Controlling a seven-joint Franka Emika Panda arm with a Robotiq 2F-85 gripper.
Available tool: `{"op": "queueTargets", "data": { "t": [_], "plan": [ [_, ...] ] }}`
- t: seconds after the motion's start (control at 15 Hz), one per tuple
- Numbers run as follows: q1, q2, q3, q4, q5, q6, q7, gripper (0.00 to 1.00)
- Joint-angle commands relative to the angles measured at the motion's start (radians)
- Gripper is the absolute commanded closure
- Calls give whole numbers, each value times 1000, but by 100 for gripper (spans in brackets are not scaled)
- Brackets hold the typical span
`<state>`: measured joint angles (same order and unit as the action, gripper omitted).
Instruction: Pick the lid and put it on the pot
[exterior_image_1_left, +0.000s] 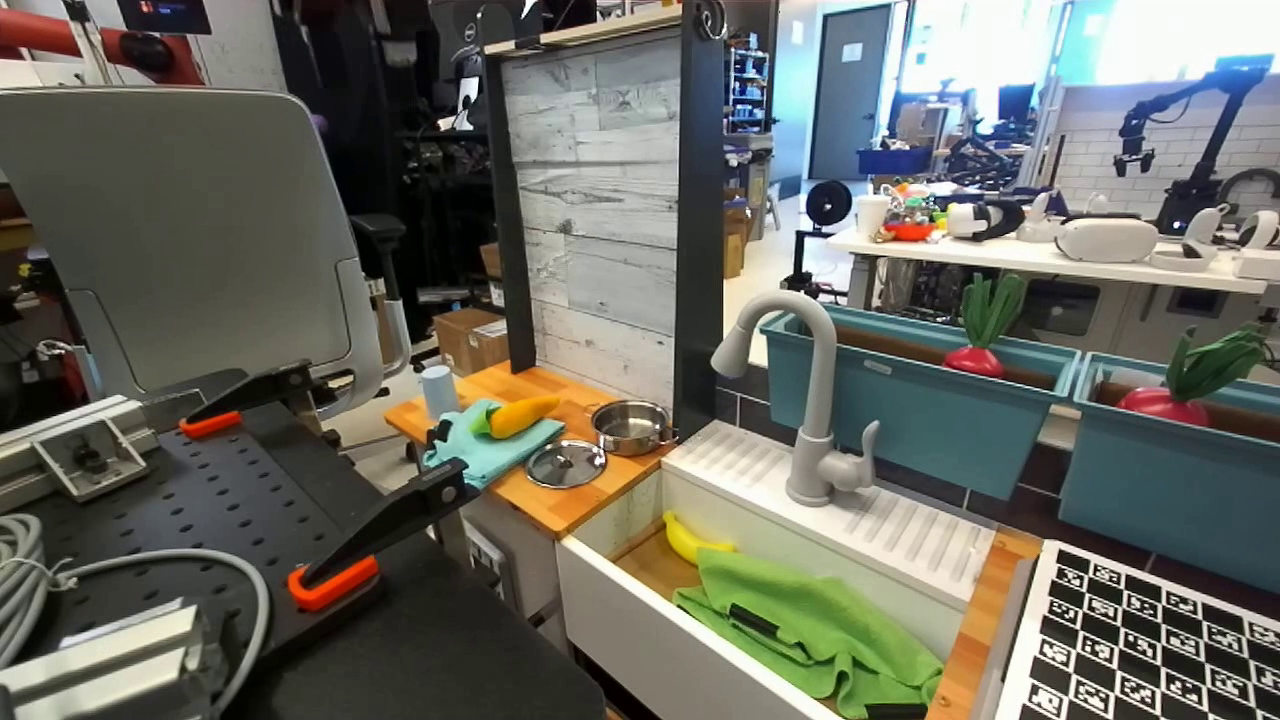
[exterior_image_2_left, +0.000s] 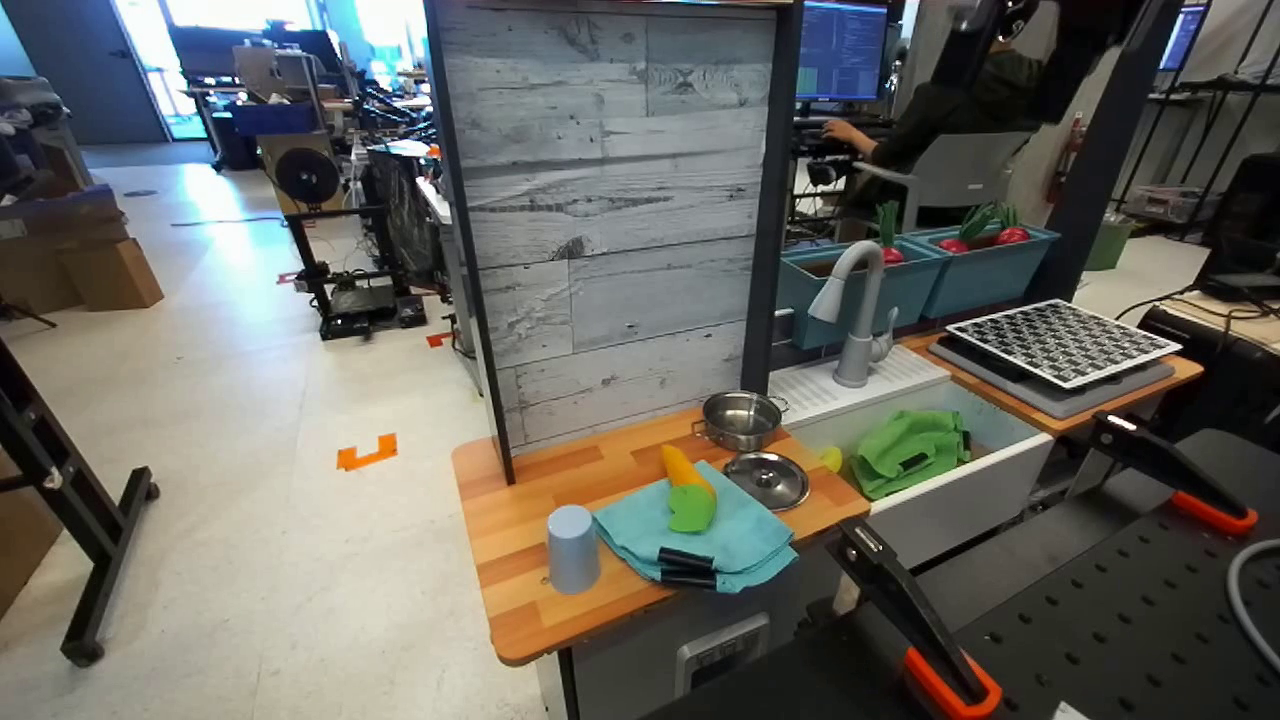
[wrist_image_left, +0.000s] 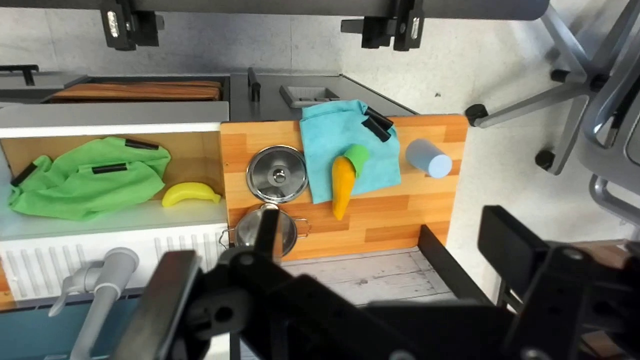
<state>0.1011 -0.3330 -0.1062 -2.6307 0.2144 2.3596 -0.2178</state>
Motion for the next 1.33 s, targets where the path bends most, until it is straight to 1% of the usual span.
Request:
{"op": "queueTargets", "data": {
  "t": [0.0, 0.07, 0.2, 0.33, 0.47, 0.53, 0.6, 0.73, 0.87, 1.0, 1.2, 1.27],
  "plan": [
    [6, 241, -29, 69, 133, 134, -80, 0],
    [6, 307, -28, 88, 187, 174, -105, 0],
    [-8, 433, -3, 136, 309, 239, -166, 0],
    [-45, 547, 48, 192, 433, 299, -220, 0],
    [-96, 654, 113, 251, 520, 347, -248, 0],
    [-63, 709, 92, 282, 578, 379, -267, 0],
    [-80, 770, 116, 320, 614, 389, -273, 0],
    [-86, 866, 134, 380, 668, 422, -268, 0],
    [-84, 960, 139, 444, 691, 441, -240, 0],
    [-69, 1045, 128, 503, 692, 455, -199, 0],
    [-56, 1142, 116, 579, 686, 481, -132, 0],
    [-101, 1170, 161, 594, 611, 519, -61, 0]
  ]
}}
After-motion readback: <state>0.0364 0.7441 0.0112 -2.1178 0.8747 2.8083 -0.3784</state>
